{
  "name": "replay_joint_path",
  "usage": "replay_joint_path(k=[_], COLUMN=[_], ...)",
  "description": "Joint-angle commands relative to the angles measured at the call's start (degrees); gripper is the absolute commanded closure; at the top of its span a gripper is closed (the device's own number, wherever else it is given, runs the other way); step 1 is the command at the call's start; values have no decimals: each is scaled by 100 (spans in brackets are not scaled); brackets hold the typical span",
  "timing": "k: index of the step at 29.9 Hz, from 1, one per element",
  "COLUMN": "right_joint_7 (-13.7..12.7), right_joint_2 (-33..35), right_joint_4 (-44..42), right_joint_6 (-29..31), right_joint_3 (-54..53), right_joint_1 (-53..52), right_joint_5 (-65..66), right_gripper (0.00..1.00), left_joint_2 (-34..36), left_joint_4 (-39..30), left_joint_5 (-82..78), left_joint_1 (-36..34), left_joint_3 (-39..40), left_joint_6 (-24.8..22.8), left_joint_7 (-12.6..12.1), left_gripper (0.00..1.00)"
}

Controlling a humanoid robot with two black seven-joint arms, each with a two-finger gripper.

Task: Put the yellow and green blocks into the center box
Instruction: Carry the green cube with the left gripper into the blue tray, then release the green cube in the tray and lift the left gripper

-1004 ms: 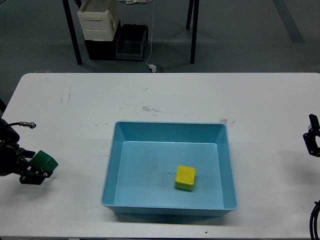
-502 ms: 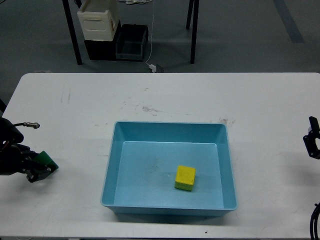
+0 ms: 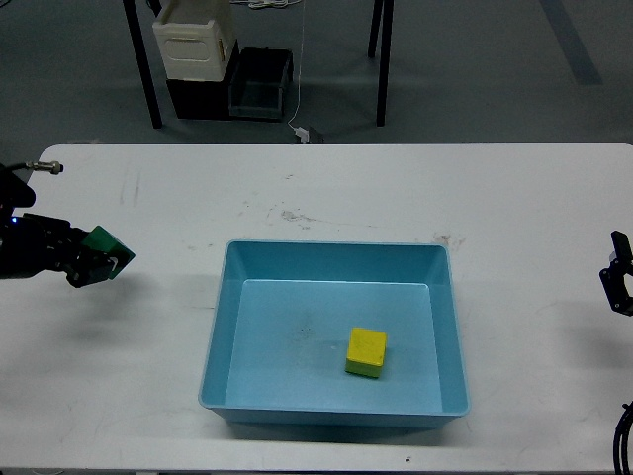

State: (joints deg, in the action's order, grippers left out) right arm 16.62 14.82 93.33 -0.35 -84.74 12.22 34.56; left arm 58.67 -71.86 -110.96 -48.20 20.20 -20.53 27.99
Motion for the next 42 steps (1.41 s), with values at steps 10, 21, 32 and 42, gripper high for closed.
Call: replay_joint_path(k=[10, 21, 32, 42], right_joint_7=[0, 0, 0, 0], right_joint_2=[4, 4, 4, 4], right_joint_4=[-25, -43, 1, 1], right_joint_6=[-1, -1, -1, -1], right_joint_3=[-43, -43, -51, -34], right_joint_1=[35, 0, 9, 17], right_joint_5=[7, 7, 7, -2], right_gripper=[1, 1, 1, 1], left_joint_2=[-223, -1313, -2236, -2684], left_joint_4=[-2042, -2052, -1402, -586], left_joint_5=[1385, -188, -725, -787], left_joint_1=[-945, -1798, -1877, -1798], left_joint_3=[-25, -1140, -2090, -2424], left_joint_6=[-83, -276, -628, -584], left_joint_7=[1, 1, 1, 1], left_gripper=[70, 70, 69, 58])
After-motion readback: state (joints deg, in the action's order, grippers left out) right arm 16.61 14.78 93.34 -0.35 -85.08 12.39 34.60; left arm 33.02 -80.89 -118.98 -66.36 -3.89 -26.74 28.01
